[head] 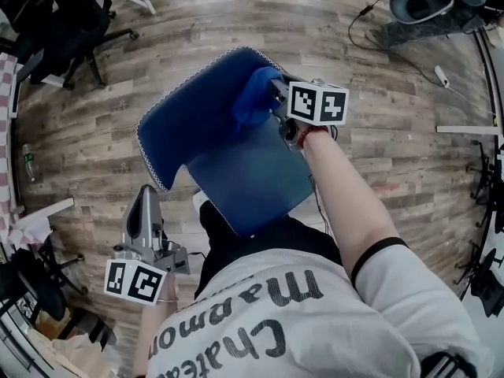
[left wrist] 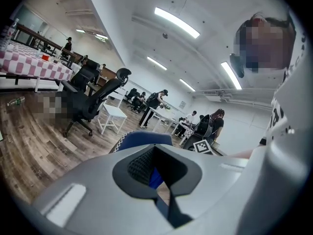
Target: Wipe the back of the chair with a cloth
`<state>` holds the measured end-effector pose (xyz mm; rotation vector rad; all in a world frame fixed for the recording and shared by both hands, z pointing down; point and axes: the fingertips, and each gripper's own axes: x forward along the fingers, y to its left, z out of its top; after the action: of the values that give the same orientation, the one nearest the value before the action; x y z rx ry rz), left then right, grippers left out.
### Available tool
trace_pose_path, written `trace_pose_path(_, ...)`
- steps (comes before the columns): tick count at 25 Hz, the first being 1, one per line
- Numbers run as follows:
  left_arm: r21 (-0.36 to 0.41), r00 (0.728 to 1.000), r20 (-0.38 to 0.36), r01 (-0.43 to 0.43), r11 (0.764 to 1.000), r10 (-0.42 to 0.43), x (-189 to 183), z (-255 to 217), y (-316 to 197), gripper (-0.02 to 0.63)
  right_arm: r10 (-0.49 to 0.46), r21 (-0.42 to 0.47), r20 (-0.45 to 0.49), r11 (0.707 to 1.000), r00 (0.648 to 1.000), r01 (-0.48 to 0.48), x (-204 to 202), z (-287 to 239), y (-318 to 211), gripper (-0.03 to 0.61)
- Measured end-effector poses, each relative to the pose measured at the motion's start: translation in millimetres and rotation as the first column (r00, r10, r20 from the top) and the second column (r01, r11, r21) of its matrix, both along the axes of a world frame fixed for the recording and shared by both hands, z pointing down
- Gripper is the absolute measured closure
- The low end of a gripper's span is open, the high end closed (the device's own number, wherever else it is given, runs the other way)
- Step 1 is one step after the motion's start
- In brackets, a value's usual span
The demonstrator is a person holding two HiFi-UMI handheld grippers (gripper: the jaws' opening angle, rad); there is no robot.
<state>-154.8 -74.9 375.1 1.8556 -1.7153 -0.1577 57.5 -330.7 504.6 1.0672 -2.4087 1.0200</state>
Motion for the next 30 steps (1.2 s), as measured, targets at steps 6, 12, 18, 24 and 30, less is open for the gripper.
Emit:
trace_pose_path(6,-0.015,0.999,-0.014,0.052,0.999,-0.052,-24,8,16,0.611,0.148,0.044,0.000,0.988,0.989,-0.148,28,-10,2,0.529)
trace_pose_path(12,-0.025,0.996,-0.030,0.083,0.996,-0.084,-43,16,21,0.611,-0.018,0.114,-0.030,0.993,0.999,0.021,-35,-14,48,0.529)
trace_pose_path(18,-0.055,0.996,-0.033,0.083,0.995,-0.085,-59,27,36,0.611,-0.310,0.118,-0.053,0.942,0.949,0.315,-133,3,129,0.529)
trace_pose_path(24,-0.076,0.995,-0.049,0.089,0.993,-0.093,-70,36,49,0.611,-0.539,0.114,-0.075,0.831,0.839,0.544,-198,13,194,0.529)
trace_pose_path(30,-0.101,0.992,-0.058,0.105,0.989,-0.111,-84,47,65,0.611,-0.626,0.141,-0.082,0.763,0.776,0.631,-233,11,218,0.528)
